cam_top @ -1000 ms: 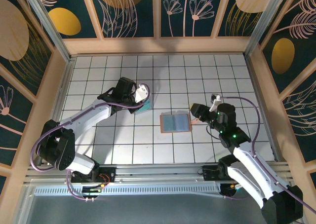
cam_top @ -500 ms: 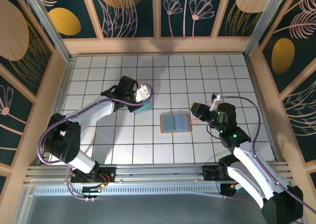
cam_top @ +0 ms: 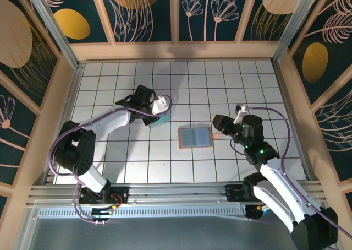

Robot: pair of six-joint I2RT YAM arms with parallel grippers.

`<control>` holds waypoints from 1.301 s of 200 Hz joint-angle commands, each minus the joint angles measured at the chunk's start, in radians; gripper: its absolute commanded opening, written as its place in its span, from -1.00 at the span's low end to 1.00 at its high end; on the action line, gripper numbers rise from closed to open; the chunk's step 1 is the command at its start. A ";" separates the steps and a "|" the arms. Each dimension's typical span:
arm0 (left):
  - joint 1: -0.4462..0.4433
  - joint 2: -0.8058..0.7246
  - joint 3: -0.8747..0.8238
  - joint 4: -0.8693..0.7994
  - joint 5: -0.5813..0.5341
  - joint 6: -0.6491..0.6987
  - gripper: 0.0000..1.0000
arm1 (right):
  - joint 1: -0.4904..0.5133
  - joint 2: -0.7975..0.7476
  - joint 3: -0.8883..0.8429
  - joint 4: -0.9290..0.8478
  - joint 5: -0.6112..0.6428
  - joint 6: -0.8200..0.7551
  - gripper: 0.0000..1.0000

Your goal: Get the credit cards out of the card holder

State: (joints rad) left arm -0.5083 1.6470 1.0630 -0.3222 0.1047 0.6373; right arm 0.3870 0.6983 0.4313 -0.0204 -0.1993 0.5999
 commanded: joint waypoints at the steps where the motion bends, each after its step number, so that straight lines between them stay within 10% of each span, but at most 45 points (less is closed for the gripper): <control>1: 0.008 0.036 0.043 -0.036 0.015 0.031 -1.00 | 0.001 -0.014 0.030 -0.003 0.014 -0.014 0.02; 41: 0.010 0.099 0.101 -0.098 -0.006 0.019 -0.98 | 0.002 -0.014 0.027 0.003 0.006 -0.009 0.02; 76: 0.009 0.107 0.133 -0.123 0.005 -0.014 -0.47 | 0.002 -0.013 0.020 0.020 -0.009 -0.008 0.02; 172: 0.008 -0.023 0.152 -0.093 -0.032 -0.144 -0.32 | 0.041 0.075 0.045 -0.037 0.042 -0.004 -0.14; 236: 0.008 -0.228 0.012 0.100 -0.116 -0.382 0.96 | 0.303 0.314 0.182 -0.131 0.274 -0.002 -0.18; 260: 0.008 -0.304 -0.056 0.186 -0.186 -0.507 0.97 | 0.366 0.423 0.248 -0.164 0.319 -0.006 -0.19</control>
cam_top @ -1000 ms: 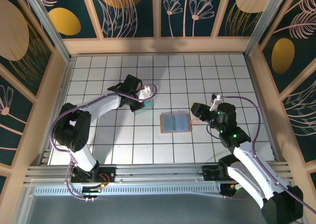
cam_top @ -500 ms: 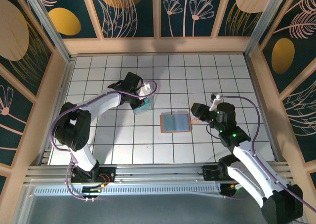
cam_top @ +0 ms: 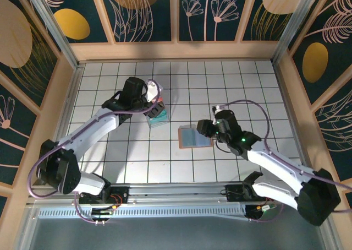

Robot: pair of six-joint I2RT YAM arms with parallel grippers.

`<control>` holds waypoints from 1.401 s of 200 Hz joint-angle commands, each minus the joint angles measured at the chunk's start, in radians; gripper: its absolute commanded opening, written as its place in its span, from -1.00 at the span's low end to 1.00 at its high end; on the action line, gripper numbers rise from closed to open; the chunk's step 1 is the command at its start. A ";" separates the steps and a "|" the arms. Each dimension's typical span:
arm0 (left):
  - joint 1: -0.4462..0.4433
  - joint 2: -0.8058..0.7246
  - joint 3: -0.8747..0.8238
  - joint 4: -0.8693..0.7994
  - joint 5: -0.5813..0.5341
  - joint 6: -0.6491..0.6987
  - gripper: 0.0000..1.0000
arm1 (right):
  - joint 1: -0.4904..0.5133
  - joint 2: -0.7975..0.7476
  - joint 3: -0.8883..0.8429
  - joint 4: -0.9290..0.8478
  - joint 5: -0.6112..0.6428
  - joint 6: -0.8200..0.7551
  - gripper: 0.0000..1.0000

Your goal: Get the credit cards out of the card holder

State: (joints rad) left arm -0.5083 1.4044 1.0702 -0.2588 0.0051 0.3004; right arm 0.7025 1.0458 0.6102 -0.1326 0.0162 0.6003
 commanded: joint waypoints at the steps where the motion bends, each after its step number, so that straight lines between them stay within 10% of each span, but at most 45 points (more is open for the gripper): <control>1: 0.008 -0.064 -0.065 0.125 -0.091 -0.175 0.97 | 0.053 0.080 0.071 -0.053 0.105 -0.007 -0.19; 97: 0.009 -0.244 -0.281 0.196 -0.434 -0.636 0.98 | 0.209 0.427 0.247 -0.142 0.157 -0.012 -0.14; 280: 0.009 -0.389 -0.460 0.240 -0.424 -0.899 0.98 | 0.232 0.583 0.323 -0.251 0.244 0.038 0.22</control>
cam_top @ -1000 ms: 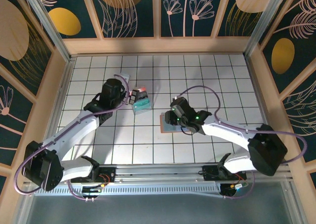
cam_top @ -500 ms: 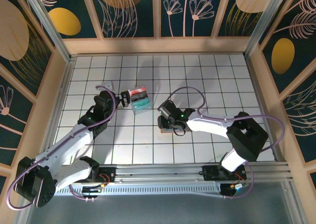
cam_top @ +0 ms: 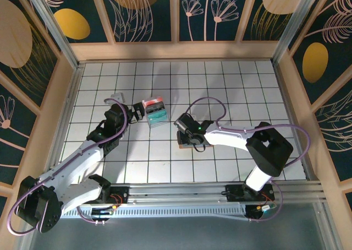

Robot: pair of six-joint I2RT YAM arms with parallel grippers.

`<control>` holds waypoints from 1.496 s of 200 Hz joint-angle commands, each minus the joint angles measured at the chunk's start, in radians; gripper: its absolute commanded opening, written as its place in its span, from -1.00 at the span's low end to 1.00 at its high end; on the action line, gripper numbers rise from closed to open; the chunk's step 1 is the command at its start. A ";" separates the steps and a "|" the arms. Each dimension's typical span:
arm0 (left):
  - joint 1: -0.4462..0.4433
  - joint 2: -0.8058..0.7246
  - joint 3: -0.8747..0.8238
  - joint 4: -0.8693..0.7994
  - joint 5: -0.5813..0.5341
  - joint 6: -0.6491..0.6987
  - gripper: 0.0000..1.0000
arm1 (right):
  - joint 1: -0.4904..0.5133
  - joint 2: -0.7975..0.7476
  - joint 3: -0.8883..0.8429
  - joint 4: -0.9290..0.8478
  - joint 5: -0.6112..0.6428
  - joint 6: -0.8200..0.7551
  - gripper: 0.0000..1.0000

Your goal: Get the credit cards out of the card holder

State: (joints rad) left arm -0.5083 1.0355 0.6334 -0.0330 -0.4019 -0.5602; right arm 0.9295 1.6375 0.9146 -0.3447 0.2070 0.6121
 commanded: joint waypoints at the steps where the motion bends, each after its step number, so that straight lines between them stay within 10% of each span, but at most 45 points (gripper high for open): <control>1: 0.008 -0.020 -0.023 0.014 -0.018 -0.039 0.98 | 0.005 -0.009 0.019 -0.039 0.054 0.026 0.22; 211: 0.009 -0.006 -0.041 0.030 -0.051 -0.048 0.98 | 0.046 0.050 0.000 -0.024 0.064 0.041 0.23; 299: 0.009 0.001 -0.037 0.028 -0.049 -0.038 0.97 | 0.046 0.064 -0.017 -0.019 0.080 0.046 -0.14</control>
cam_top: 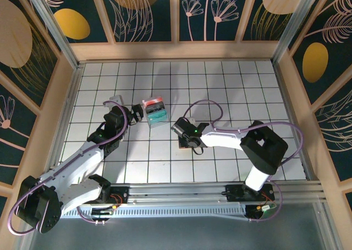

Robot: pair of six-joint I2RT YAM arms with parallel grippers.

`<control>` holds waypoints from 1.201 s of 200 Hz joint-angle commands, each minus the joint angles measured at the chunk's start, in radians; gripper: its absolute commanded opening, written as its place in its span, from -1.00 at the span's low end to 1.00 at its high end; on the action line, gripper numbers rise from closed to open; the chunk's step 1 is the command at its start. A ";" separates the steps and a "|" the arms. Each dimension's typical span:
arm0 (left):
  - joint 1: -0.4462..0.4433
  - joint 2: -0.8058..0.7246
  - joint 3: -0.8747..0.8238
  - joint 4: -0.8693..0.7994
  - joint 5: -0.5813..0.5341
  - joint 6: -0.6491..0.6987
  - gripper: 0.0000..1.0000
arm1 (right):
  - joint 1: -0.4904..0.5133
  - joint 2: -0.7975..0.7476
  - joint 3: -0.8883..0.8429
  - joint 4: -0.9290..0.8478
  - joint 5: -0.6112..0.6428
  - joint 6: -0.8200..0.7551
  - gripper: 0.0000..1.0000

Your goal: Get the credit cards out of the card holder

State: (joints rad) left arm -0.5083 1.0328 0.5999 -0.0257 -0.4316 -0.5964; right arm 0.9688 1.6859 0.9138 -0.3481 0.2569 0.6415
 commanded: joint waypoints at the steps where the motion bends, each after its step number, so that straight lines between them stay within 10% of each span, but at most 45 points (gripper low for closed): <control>1: 0.008 0.004 -0.002 0.021 -0.019 -0.002 0.98 | 0.007 0.015 -0.016 -0.015 0.031 0.017 -0.14; 85: -0.001 -0.008 0.015 0.056 0.112 0.017 0.98 | 0.007 -0.049 -0.025 -0.016 0.142 0.027 -0.40; 240: -0.269 0.097 0.043 0.026 -0.066 -0.021 0.98 | -0.071 -0.207 -0.155 -0.040 0.211 0.063 -0.10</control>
State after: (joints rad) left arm -0.7273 1.1011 0.6182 0.0002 -0.4362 -0.5968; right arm 0.9222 1.5356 0.7963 -0.3779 0.4450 0.6849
